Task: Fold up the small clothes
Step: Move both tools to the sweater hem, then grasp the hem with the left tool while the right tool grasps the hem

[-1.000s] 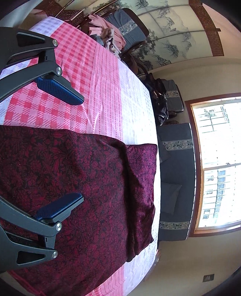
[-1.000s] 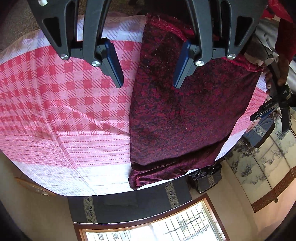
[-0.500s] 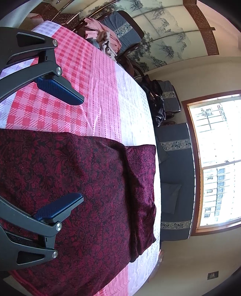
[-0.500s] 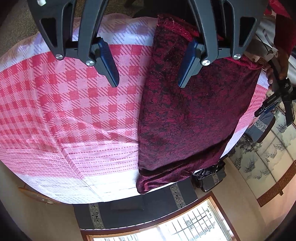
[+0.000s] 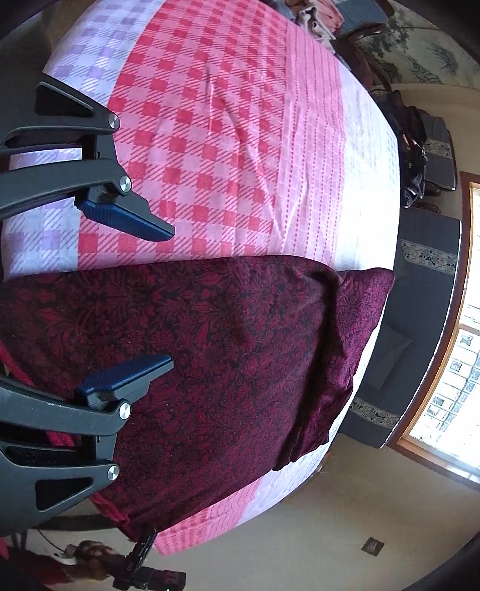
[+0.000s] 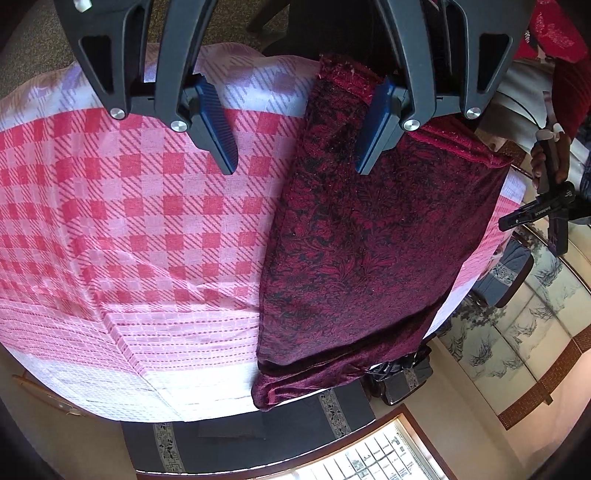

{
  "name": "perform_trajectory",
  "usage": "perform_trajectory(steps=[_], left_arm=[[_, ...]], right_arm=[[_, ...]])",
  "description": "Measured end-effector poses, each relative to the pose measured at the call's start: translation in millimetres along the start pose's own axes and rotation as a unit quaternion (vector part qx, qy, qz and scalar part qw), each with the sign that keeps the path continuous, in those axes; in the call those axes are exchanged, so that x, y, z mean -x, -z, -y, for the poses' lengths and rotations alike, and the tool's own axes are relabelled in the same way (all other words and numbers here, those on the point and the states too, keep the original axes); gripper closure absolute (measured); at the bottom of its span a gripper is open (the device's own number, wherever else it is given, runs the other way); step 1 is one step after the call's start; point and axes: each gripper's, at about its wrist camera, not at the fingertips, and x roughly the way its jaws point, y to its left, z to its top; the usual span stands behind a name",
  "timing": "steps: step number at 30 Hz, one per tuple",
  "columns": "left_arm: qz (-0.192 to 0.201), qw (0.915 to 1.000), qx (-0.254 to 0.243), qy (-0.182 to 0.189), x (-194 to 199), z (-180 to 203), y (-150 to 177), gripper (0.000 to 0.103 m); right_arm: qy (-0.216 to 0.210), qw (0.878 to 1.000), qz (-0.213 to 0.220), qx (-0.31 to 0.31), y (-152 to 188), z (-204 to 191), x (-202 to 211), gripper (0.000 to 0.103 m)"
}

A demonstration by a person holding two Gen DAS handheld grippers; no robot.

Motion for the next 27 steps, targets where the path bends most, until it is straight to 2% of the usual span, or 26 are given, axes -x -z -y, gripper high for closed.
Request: perform_trajectory(steps=[3, 6, 10, 13, 14, 16, 21, 24, 27], left_arm=[[-0.033, 0.9985, 0.020, 0.037, -3, -13, 13, 0.043], [-0.067, 0.9918, 0.042, 0.101, -8, -15, 26, 0.043], [-0.075, 0.9844, 0.051, 0.151, -6, -8, 39, 0.043], [-0.082, 0.9777, 0.066, 0.182, -5, -7, 46, 0.045], [-0.086, 0.9756, 0.067, 0.191, -5, -7, 49, 0.050], [-0.093, 0.9727, 0.069, 0.201, -4, -8, 54, 0.057], [-0.100, 0.9676, 0.069, 0.221, 0, -14, 59, 0.064], [-0.094, 0.9667, 0.069, 0.228, 9, -22, 59, 0.069], [-0.087, 0.9662, 0.076, 0.230, 11, -30, 55, 0.070]], right_arm=[[-0.041, 0.999, -0.018, -0.009, -2, 3, -2, 0.039], [-0.073, 0.997, -0.031, -0.019, -4, 5, -4, 0.039], [-0.119, 0.991, -0.044, -0.046, -7, 10, -10, 0.041], [-0.165, 0.980, -0.067, -0.089, -8, 18, -22, 0.059], [-0.173, 0.977, -0.069, -0.099, -7, 21, -24, 0.062], [-0.186, 0.974, -0.072, -0.110, -4, 23, -26, 0.065], [-0.186, 0.970, -0.086, -0.133, 2, 32, -30, 0.089], [-0.183, 0.970, -0.086, -0.135, 3, 38, -27, 0.092], [-0.192, 0.969, -0.076, -0.138, -2, 42, -21, 0.092]])
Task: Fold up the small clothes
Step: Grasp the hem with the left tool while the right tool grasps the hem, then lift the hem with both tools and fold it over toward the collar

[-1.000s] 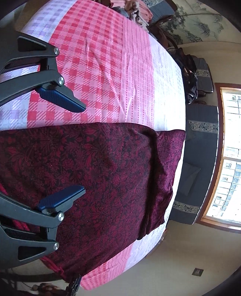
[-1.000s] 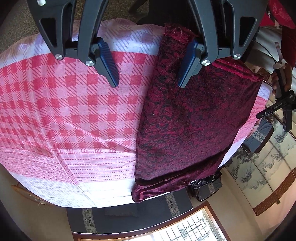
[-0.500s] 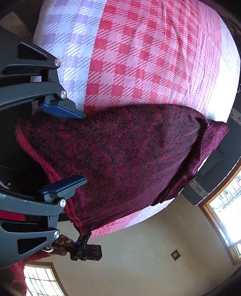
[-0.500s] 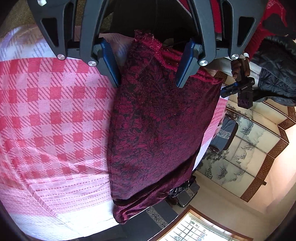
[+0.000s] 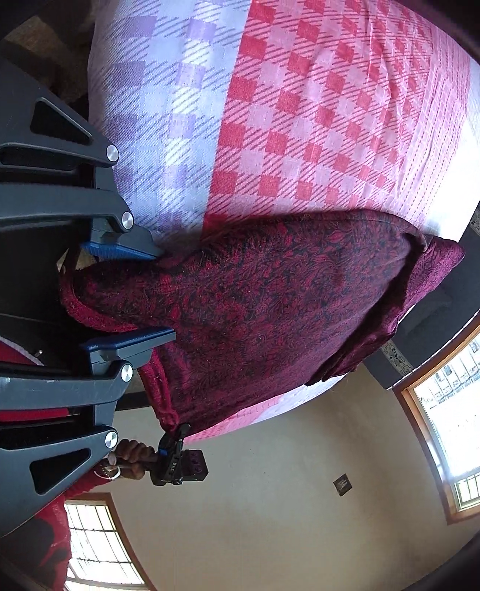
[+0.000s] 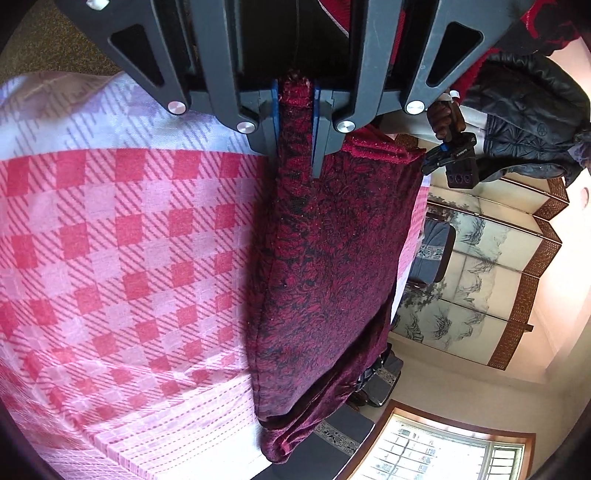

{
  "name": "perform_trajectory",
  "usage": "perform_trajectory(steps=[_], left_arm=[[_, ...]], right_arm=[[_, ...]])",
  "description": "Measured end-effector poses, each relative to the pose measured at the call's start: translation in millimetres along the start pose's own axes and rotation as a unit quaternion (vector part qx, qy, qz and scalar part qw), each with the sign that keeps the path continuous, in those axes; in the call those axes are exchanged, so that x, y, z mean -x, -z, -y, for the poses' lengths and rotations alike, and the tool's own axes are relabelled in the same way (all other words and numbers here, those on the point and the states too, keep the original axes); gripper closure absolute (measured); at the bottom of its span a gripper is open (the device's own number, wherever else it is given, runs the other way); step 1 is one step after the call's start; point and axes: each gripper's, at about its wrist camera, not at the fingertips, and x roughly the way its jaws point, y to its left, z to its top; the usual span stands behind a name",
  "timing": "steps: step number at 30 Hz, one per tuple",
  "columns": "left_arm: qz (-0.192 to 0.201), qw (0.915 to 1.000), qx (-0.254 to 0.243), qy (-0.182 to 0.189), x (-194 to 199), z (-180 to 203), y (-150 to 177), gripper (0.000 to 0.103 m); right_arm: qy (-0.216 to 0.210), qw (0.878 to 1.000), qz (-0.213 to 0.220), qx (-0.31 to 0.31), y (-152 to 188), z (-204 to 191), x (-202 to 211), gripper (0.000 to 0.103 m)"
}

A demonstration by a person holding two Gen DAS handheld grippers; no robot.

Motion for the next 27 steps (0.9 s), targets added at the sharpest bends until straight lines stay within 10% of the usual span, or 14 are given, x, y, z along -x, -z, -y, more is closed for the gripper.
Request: perform_trajectory(steps=[4, 8, 13, 15, 18, 27], left_arm=[[-0.013, 0.9999, -0.007, -0.005, -2, -3, -1, 0.063], [-0.014, 0.9992, -0.005, 0.038, -5, 6, 1, 0.022], [-0.019, 0.9991, -0.027, 0.028, -13, 22, 2, 0.012], [-0.013, 0.9995, -0.015, 0.026, -11, 22, 3, 0.015], [-0.020, 0.9993, -0.001, -0.032, -18, 17, 6, 0.090], [0.056, 0.9978, 0.028, 0.022, 8, 18, 8, 0.093]], right_arm=[[0.019, 1.000, 0.004, 0.015, 2, -3, 3, 0.091], [0.014, 1.000, -0.010, -0.001, 0, 0, -6, 0.085], [0.000, 1.000, -0.015, -0.001, -4, -6, -20, 0.082], [-0.006, 1.000, -0.020, -0.002, -4, -9, -26, 0.082], [0.001, 1.000, -0.019, 0.008, -1, -12, -30, 0.088], [-0.023, 1.000, 0.003, 0.005, 2, -9, -15, 0.093]])
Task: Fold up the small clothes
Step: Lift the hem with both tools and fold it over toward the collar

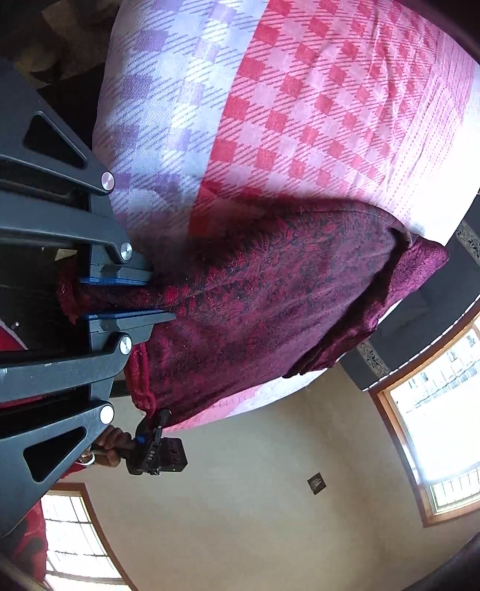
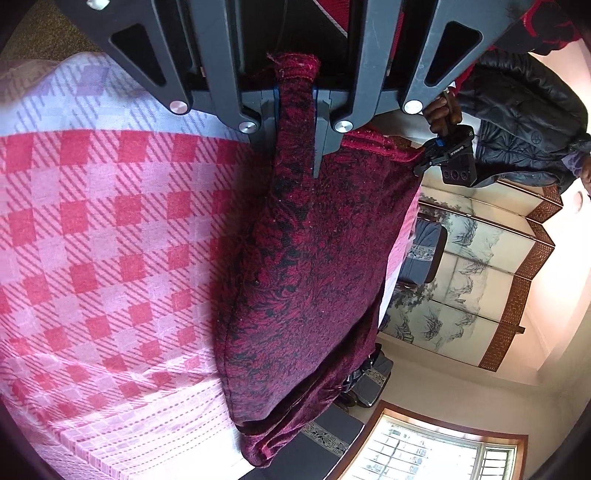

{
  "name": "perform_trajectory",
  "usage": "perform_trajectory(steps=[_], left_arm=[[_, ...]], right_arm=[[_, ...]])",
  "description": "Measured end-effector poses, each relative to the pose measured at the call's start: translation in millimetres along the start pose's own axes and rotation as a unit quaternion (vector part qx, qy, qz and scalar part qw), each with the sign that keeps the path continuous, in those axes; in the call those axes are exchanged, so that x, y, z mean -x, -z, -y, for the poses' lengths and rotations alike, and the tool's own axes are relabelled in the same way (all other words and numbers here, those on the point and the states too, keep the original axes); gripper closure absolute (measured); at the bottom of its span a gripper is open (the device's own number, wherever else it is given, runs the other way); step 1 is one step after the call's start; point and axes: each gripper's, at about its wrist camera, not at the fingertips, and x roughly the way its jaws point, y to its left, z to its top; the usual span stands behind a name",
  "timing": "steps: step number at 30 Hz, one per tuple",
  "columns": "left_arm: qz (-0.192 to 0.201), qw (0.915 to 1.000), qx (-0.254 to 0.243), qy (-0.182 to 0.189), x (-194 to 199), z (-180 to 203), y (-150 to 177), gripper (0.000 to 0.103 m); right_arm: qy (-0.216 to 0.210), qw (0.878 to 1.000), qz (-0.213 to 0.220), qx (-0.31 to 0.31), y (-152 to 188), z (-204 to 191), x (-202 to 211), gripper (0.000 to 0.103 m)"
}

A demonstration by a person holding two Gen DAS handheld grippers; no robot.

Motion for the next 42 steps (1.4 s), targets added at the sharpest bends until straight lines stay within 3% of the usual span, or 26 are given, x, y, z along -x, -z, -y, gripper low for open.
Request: perform_trajectory(steps=[5, 11, 15, 26, 42], left_arm=[[0.041, 0.9983, -0.039, 0.014, 16, 35, -13, 0.093], [0.084, 0.9930, -0.082, 0.014, 22, 68, -33, 0.093], [0.119, 0.9892, -0.085, 0.006, 23, 81, -53, 0.093], [0.165, 0.9796, -0.110, -0.033, 12, 95, -123, 0.093], [0.179, 0.9741, -0.090, -0.105, -51, 64, -223, 0.093]], right_arm=[[-0.046, 0.998, 0.031, -0.001, -14, -7, 21, 0.093], [-0.068, 0.996, 0.065, 0.010, -38, -21, 39, 0.094], [-0.075, 0.994, 0.083, 0.016, -58, -33, 45, 0.094], [-0.061, 0.990, 0.118, 0.042, -140, -61, 53, 0.094], [-0.012, 0.993, 0.114, 0.034, -250, -63, 1, 0.094]])
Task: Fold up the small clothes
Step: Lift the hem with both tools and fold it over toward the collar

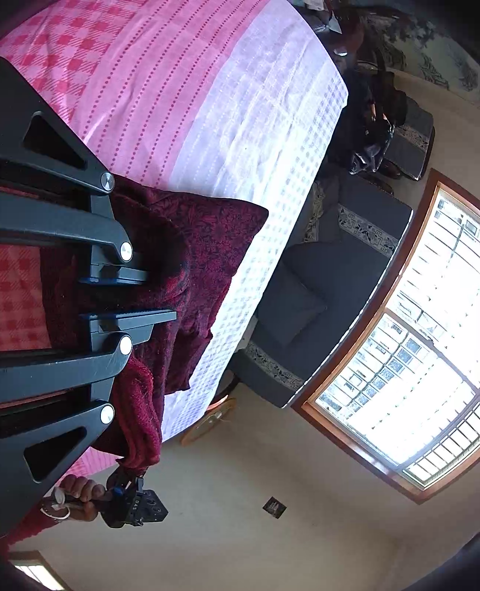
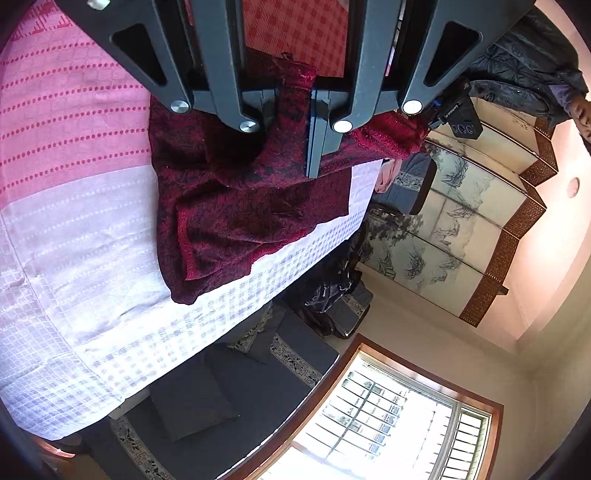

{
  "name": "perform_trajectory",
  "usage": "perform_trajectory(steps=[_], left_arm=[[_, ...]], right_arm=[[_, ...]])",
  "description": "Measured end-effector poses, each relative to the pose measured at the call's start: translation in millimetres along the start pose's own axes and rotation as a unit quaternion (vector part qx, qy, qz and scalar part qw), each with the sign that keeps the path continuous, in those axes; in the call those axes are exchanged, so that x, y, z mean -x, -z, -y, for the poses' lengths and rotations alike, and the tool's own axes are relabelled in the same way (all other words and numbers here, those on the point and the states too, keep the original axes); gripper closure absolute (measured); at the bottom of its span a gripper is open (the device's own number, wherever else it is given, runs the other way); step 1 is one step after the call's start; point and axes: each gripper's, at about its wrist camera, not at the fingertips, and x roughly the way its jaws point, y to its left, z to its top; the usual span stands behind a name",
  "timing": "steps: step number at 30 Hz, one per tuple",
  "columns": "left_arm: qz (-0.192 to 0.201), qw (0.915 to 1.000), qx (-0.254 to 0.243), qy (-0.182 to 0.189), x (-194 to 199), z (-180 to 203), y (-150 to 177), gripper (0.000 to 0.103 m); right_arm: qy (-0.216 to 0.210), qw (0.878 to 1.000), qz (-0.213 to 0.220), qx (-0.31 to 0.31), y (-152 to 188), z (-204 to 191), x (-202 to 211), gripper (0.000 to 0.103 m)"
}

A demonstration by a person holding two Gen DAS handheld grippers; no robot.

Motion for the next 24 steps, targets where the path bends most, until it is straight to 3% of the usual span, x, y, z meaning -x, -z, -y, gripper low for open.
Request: perform_trajectory(steps=[6, 24], left_arm=[[-0.004, 0.9995, -0.013, -0.028, -32, -5, -11, 0.093], [-0.017, 0.9984, -0.004, -0.055, -104, -14, -61, 0.093]], right_arm=[[0.014, 1.000, -0.003, -0.016, -19, 13, -21, 0.094], [0.041, 0.997, 0.003, -0.058, -64, 45, -64, 0.094]])
